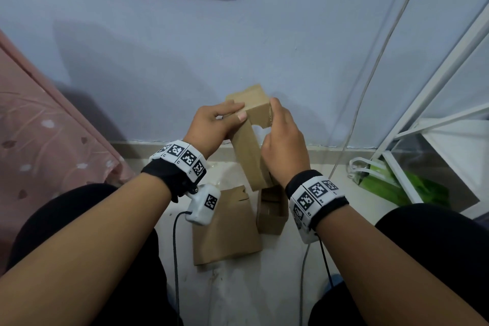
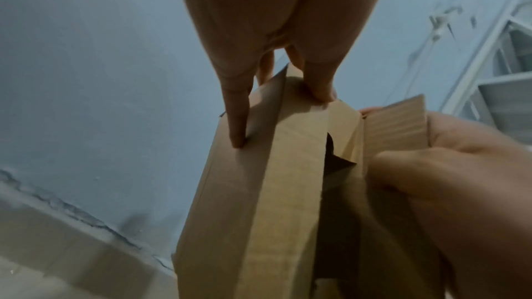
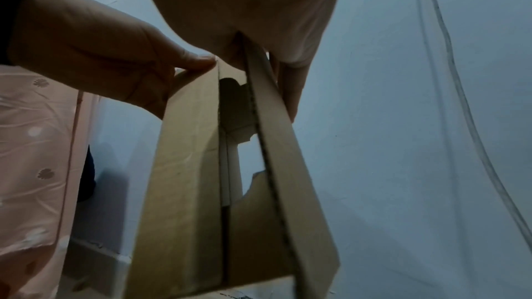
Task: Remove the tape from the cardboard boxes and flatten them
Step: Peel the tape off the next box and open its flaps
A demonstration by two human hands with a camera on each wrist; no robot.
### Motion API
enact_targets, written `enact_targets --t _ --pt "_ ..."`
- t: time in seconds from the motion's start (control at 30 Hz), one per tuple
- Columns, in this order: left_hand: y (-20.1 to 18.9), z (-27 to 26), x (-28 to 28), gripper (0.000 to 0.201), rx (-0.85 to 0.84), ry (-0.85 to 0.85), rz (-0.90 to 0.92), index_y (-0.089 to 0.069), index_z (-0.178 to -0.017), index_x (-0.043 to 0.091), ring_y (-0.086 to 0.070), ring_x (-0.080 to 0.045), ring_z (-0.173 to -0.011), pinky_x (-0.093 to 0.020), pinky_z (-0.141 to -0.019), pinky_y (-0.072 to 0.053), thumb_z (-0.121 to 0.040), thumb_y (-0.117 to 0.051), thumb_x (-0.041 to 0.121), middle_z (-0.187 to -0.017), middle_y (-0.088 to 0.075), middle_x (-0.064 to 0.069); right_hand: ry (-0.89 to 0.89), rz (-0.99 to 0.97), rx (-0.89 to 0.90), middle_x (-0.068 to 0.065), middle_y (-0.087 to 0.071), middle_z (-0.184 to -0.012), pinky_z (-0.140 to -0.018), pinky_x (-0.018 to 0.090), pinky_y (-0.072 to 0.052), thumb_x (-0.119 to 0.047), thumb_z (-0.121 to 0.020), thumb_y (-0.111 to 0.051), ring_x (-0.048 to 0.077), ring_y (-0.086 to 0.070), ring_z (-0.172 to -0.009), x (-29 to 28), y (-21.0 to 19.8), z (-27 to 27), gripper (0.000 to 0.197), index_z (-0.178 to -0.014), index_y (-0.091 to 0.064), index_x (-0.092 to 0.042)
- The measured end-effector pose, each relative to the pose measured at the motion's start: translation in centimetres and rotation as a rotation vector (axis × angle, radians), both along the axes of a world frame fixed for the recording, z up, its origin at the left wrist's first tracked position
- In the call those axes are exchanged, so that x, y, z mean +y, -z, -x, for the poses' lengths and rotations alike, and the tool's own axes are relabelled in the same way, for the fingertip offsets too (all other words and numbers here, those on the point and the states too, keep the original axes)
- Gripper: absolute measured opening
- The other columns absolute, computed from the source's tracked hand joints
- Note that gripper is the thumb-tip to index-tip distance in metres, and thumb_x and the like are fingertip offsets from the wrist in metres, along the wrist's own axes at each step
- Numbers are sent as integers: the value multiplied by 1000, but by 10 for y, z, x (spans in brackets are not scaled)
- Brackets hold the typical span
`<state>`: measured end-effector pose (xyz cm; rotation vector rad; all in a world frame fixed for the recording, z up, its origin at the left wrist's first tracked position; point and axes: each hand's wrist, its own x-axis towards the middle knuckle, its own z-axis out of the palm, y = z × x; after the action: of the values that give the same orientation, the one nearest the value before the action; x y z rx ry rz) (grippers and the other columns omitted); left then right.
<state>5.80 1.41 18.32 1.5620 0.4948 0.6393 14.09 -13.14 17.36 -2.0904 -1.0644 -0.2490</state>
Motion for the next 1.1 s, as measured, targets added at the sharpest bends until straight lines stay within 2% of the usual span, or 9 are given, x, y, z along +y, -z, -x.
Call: enact_targets --t 0.23,0.4,0.47,0.6,0.73,0.83,0.9,1.0,1.1 --pt "-18 5 0 25 -153 -20 28 -76 -108 5 -62 -7 -120 -23 -83 -58 -84 -77 3 -141 -59 0 22 -191 156 1 -61 -124 -91 33 -52 8 -87 -50 18 -59 -109 1 -3 -2 66 -147 -41 -18" --pt "-15 5 -1 7 -119 -22 33 -77 -86 14 -69 -7 -108 -31 -81 -60 -86 -76 7 -137 -62 2 18 -225 162 3 -65 -119 -89 29 -53 10 -89 -46 19 -61 -106 1 2 -6 59 -142 -48 -16" --pt "-12 3 -3 10 -105 -26 46 -74 -80 14 -70 -6 -102 -28 -75 -58 -88 -75 7 -136 -60 3 17 -226 152 4 -65 -121 -88 24 -50 11 -90 -45 20 -62 -108 1 3 -7 59 -143 -49 -15" --pt "-8 -3 -3 20 -75 -38 82 -66 -73 14 -66 -9 -100 -30 -73 -56 -93 -69 9 -138 -55 4 5 -220 137 5 -65 -126 -95 32 -53 12 -90 -44 21 -61 -113 3 7 -8 61 -144 -49 -15" --pt "-7 -5 -3 13 -79 -101 231 -55 -102 14 -61 -18 -105 -38 -85 -58 -95 -66 17 -133 -51 -4 40 -282 159 0 -64 -127 -97 33 -53 9 -92 -42 17 -61 -114 4 8 -11 58 -143 -50 -19" --pt "-9 -2 0 68 -26 -17 347 -40 -137 24 -60 -20 -122 -50 -90 -58 -81 -77 34 -139 -53 -5 28 -362 207 -4 -62 -131 -102 32 -51 7 -97 -43 12 -58 -119 4 7 -12 53 -141 -51 -20" --pt "-12 2 -4 72 -15 91 324 -35 -143 29 -67 -21 -114 -54 -83 -59 -85 -77 28 -130 -65 -1 -21 -377 203 -1 -57 -139 -107 39 -49 2 -97 -47 16 -55 -128 6 8 -11 51 -142 -50 -21" --pt "-12 5 -7 75 -46 93 169 -35 -145 33 -68 -17 -112 -44 -81 -61 -87 -77 14 -130 -64 7 -129 -343 345 -5 -58 -135 -101 45 -53 -22 -93 -62 16 -58 -124 6 8 -9 52 -140 -42 -34" --pt "-10 8 0 98 -1 87 -106 -17 -158 30 -53 0 -127 -26 -99 -51 -84 -79 9 -136 -46 30 -246 -346 536 -12 -57 -132 -101 36 -52 -32 -87 -71 0 -57 -119 2 3 -6 60 -136 -37 -33"
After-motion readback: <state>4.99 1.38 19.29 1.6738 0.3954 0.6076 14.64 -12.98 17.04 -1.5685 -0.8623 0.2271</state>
